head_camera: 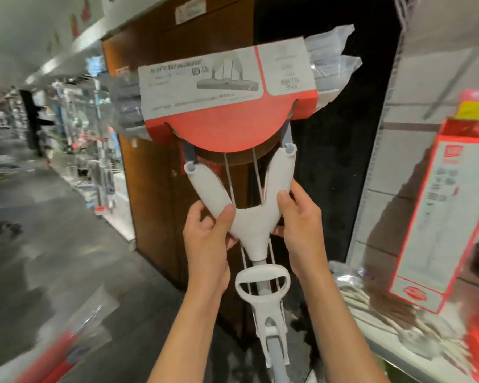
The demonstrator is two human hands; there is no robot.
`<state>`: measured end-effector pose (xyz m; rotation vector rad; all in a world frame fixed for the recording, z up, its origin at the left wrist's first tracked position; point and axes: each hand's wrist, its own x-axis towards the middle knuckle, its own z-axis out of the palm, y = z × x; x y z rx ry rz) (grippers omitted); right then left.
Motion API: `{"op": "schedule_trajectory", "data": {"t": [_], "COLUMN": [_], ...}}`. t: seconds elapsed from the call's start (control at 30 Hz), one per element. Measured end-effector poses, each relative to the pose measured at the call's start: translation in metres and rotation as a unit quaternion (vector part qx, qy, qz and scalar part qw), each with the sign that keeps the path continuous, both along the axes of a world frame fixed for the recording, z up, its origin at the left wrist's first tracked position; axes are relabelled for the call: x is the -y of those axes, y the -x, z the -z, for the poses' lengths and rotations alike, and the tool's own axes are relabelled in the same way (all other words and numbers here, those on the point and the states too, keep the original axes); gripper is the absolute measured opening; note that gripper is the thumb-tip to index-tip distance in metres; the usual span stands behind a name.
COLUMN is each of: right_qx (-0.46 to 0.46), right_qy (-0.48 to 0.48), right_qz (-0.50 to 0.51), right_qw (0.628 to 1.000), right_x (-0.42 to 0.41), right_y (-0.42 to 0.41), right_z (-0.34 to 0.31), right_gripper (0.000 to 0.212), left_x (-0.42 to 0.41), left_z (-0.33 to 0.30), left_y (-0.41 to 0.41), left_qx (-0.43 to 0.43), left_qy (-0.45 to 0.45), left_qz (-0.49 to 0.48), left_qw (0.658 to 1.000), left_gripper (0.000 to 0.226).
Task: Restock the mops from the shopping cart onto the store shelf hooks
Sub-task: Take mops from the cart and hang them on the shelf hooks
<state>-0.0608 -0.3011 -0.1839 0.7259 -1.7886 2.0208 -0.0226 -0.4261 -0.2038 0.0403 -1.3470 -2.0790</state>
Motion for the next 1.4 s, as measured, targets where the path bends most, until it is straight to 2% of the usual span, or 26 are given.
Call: {"op": "schedule_trajectory", "data": {"t": [0.2, 0.33, 0.47, 0.6, 0.77, 0.93, 1.03, 1.23, 1.4], "right_qx": [-0.004, -0.018, -0.022, -0.032, -0.068, -0.096, -0.105, -0.131, -0.132], "right_qy": [-0.010, -0.008, -0.022, 0.001, 0.023, 0.074, 0.120, 0.136, 0.139], "right_qz": [0.116, 0.159, 0.174, 0.182, 0.240, 0.279, 0.282, 0.291, 0.285], "right_qw": [0.993, 0.987, 0.984, 0.983, 0.968, 0.953, 0.946, 0.938, 0.939], "right_x": [-0.029, -0.044, -0.056, -0.065, -0.079, -0.105, -0.125, -0.173, -0.219], "right_y": [0.034, 0.052, 0.065, 0.071, 0.081, 0.089, 0.089, 0.093, 0.100], "right_z": [-0.034, -0.058, -0.072, -0.081, -0.099, -0.121, -0.137, -0.165, -0.186], "right_gripper": [0.030, 0.031, 0.042, 0.063, 0.069, 0.066, 0.066, 0.066, 0.068], "left_x": [-0.022, -0.037, -0.049, -0.062, -0.084, -0.122, -0.145, -0.189, -0.232], "left_z": [-0.032, -0.054, -0.074, -0.095, -0.122, -0.147, -0.163, -0.184, -0.201], "left_y": [0.058, 0.098, 0.129, 0.156, 0.183, 0.201, 0.207, 0.214, 0.215], "left_qx": [-0.032, -0.048, -0.067, -0.088, -0.121, -0.169, -0.187, -0.244, -0.274], "left_qy": [0.006, 0.000, -0.003, 0.003, 0.011, 0.049, 0.071, 0.130, 0.196], "left_qz": [0.092, 0.154, 0.198, 0.231, 0.291, 0.314, 0.327, 0.362, 0.303], "left_qw": [0.995, 0.987, 0.978, 0.969, 0.949, 0.933, 0.924, 0.891, 0.892], "left_gripper": [0.043, 0.048, 0.051, 0.049, 0.046, 0.034, 0.040, 0.044, 0.049]}}
